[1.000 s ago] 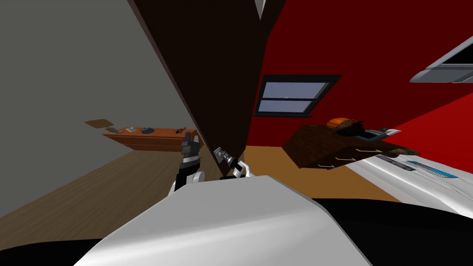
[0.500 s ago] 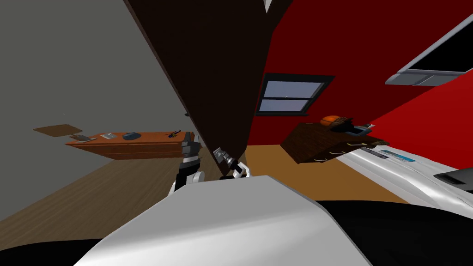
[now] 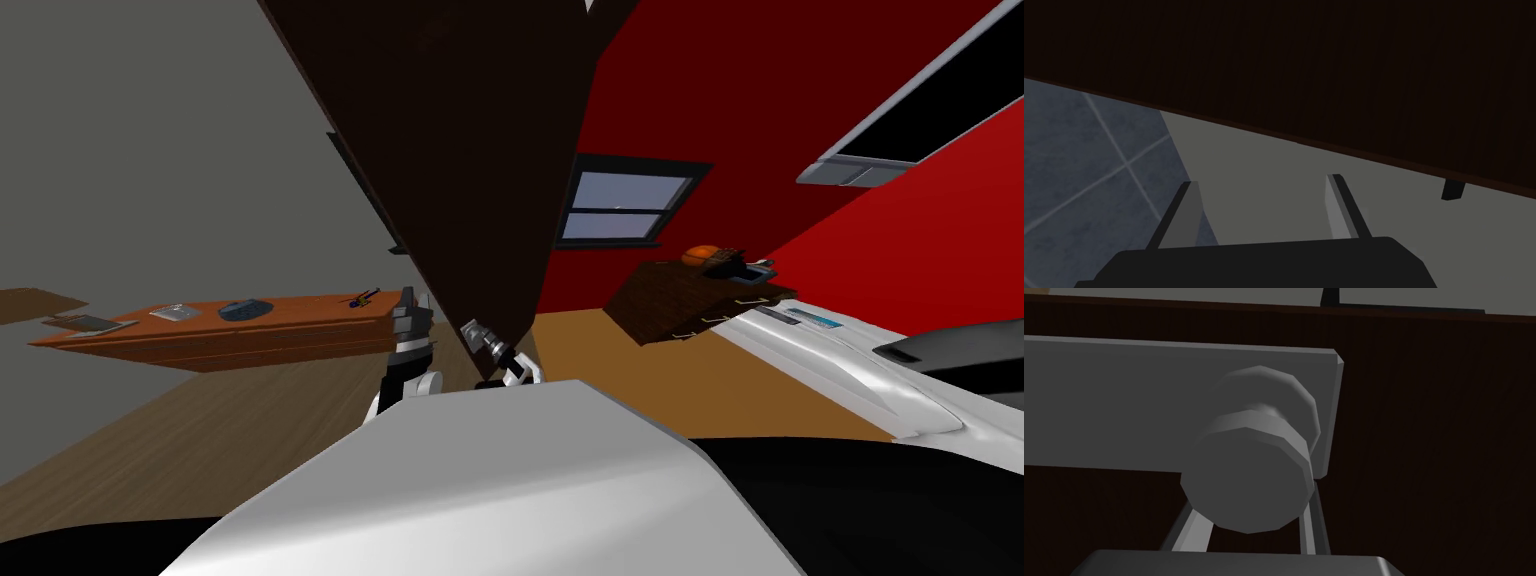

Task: Push the door open

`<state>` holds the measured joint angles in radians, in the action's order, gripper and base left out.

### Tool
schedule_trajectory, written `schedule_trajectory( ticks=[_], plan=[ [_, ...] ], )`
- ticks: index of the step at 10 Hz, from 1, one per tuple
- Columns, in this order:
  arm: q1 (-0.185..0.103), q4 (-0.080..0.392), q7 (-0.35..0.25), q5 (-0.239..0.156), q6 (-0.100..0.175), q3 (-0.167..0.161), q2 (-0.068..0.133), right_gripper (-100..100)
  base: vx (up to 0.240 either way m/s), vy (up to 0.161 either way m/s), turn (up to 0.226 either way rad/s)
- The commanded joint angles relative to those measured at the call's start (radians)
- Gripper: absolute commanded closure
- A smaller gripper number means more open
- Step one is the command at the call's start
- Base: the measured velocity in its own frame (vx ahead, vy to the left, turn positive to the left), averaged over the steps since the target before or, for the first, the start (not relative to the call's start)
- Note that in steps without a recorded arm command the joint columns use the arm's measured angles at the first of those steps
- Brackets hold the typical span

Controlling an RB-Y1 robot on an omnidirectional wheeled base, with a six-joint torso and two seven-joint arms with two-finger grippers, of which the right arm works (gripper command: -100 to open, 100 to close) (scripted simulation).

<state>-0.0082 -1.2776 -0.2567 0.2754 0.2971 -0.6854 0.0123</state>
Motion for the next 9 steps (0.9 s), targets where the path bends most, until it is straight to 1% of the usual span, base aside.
schedule_trajectory(
  ticks=[1,3,4,5,7,9],
  plan=[
    [0.018,-0.010,-0.006,0.016,-0.006,0.000,-0.011,100,0.060,0.195,-0.124],
    [0.035,-0.022,-0.011,0.035,-0.008,0.008,-0.030,100,0.034,0.173,-0.119],
    [0.027,-0.014,-0.006,0.029,-0.004,0.023,-0.021,100,0.017,0.072,-0.054],
    [0.023,-0.013,0.000,0.024,-0.004,0.046,0.000,100,0.045,0.134,-0.064],
    [0.019,-0.008,0.005,0.019,-0.005,0.064,0.011,100,0.064,0.187,-0.083],
    [0.015,-0.003,0.011,0.013,-0.005,0.085,0.014,100,0.072,0.197,-0.057]
  ],
)
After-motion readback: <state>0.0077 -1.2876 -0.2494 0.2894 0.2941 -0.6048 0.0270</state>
